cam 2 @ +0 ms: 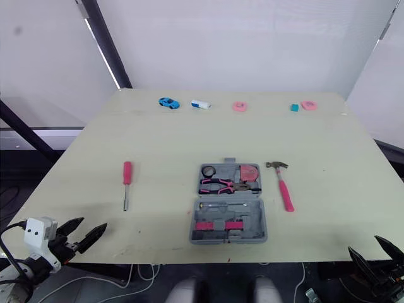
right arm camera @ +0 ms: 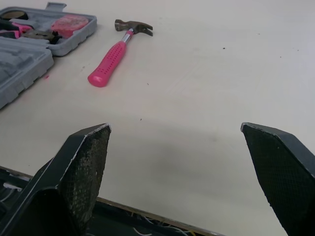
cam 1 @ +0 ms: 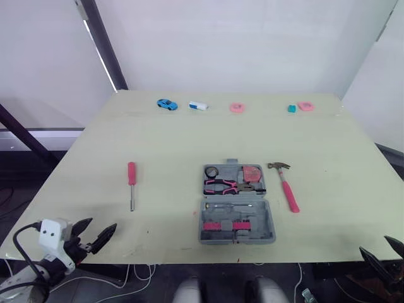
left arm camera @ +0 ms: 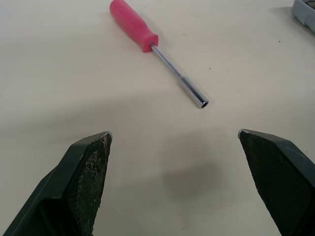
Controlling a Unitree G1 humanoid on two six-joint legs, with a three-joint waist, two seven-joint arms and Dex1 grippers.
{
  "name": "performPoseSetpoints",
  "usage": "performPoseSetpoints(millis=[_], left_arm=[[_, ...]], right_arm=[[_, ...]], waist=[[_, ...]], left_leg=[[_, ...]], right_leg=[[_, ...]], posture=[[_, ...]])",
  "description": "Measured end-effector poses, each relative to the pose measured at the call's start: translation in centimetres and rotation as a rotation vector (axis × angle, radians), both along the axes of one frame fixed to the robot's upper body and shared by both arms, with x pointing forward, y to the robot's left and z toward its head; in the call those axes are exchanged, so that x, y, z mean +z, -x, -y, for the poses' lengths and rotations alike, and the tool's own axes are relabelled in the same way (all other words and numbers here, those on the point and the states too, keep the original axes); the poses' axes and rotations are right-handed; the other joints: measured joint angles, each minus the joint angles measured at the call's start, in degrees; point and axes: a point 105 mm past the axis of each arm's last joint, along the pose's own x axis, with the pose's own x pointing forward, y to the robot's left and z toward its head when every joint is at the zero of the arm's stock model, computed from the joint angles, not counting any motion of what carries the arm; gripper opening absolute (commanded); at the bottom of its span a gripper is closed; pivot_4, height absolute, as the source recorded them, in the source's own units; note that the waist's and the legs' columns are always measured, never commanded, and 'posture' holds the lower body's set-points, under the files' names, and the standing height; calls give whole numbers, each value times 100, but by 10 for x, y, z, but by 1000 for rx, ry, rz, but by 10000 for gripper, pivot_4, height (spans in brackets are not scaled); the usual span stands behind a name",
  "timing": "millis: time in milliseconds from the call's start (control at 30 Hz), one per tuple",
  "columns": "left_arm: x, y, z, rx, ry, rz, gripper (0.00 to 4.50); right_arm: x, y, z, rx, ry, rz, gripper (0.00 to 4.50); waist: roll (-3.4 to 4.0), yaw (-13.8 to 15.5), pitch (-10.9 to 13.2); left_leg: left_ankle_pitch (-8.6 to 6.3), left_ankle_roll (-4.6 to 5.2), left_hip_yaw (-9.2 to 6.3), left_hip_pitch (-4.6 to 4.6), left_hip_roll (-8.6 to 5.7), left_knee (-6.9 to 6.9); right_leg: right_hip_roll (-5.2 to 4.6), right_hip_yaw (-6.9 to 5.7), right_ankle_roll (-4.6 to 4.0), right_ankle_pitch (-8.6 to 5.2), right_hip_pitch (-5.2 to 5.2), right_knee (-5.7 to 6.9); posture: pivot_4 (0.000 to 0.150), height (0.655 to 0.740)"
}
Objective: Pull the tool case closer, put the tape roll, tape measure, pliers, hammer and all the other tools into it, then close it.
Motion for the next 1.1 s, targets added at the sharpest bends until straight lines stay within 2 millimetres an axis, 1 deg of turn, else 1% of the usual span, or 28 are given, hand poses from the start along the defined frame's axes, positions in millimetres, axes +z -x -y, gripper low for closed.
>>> performPoseSetpoints(millis=[100, 167, 233, 300, 500, 567, 600, 667, 767, 800, 833, 900, 933, 967, 1033, 1100], left_arm=[[6, -11, 6, -18, 1, 35, 43761], [9, -17, 13, -50, -2, 53, 43761], [13, -23, 24, -98, -2, 70, 43761], [17, -27, 31, -132, -3, 84, 43761], [41, -46, 71, -342, -20, 151, 43761], [54, -54, 90, -436, -31, 184, 43761], [59, -56, 98, -468, -36, 202, 43761], [70, -58, 114, -553, -47, 224, 43761], [79, -58, 134, -657, -44, 223, 43761], [81, -58, 138, -682, -42, 222, 43761], [88, -58, 149, -738, -28, 229, 43761], [100, -57, 162, -797, -23, 258, 43761], [106, -56, 167, -820, -14, 263, 43761], [116, -55, 177, -862, -8, 282, 43761], [119, -53, 180, -881, -3, 281, 43761], [123, -51, 188, -917, 9, 265, 43761]], right_arm=[[6, -10, -9, 41, 5, 35, 45000], [11, -19, -16, 71, 13, 58, 45000], [15, -32, -25, 85, 25, 71, 45000], [18, -40, -30, 93, 23, 77, 45000], [39, -88, -60, 129, 7, 101, 45000], [47, -112, -72, 133, 19, 106, 45000], [50, -118, -76, 138, 21, 110, 45000], [55, -136, -86, 133, 4, 96, 45000], [54, -160, -105, 137, -11, 51, 45000], [53, -165, -107, 133, -11, 39, 45000], [49, -181, -114, 115, 2, 6, 45000], [49, -195, -120, 103, 19, -11, 45000], [46, -204, -124, 92, 32, -31, 45000], [42, -216, -125, 64, 50, -58, 45000], [40, -221, -126, 56, 60, -69, 45000], [31, -235, -128, 25, 81, -115, 45000]], waist=[[0, 2, 0], [0, 2, -1], [-1, -8, 0], [-1, -8, 0], [-1, -8, 1], [-2, -11, 1], [-1, -11, 1], [-1, -9, 1], [-1, -15, 3], [-2, -17, 3], [-3, -36, 5], [0, -31, 6], [-1, -33, 7], [0, -31, 7], [0, -22, 7], [-1, -33, 9]], left_leg=[[0, 0, -1, 0, -1, -1], [0, 0, 3, -2, -5, -3], [1, 1, 6, -3, -10, -8], [1, 2, 7, -2, -11, -9], [2, 3, 10, -2, -19, -8], [2, 3, 12, -2, -22, -7], [2, 3, 13, -3, -24, -8], [2, 3, 19, -8, -24, -14], [2, 3, 17, -10, -23, -21], [2, 3, 17, -10, -23, -21], [2, 4, 19, -8, -23, -20], [3, 4, 18, -8, -24, -20], [3, 4, 17, -8, -24, -20], [3, 4, 18, -11, -25, -20], [3, 4, 16, -12, -25, -21], [3, 4, 17, -18, -26, -21]], right_leg=[[2, -2, -2, 1, 2, 0], [4, 0, -18, 11, 3, 0], [22, 4, -19, 12, 2, -1], [23, 5, -19, 12, 2, -1], [34, 6, -20, 13, 2, 0], [39, 7, -19, 14, 2, 0], [41, 7, -20, 14, 2, 0], [50, 6, -22, 14, 1, -1], [60, 3, -16, 17, 1, -1], [62, 3, -12, 19, 0, -2], [64, 5, -5, 24, 0, 0], [63, 6, -5, 24, 0, 0], [64, 5, -4, 24, 1, 0], [64, 6, -3, 25, 0, -1], [64, 4, -2, 25, 0, -2], [66, 5, -1, 26, -6, -4]], posture=[[1500, 7400], [1500, 7400], [1500, 7400], [1500, 7400], [1500, 7400], [1500, 7400], [1500, 7400], [1500, 7400], [1500, 7400], [1500, 7400], [1500, 7400], [1500, 7400], [1500, 7400], [1500, 7400], [1500, 7400], [1500, 7400]])
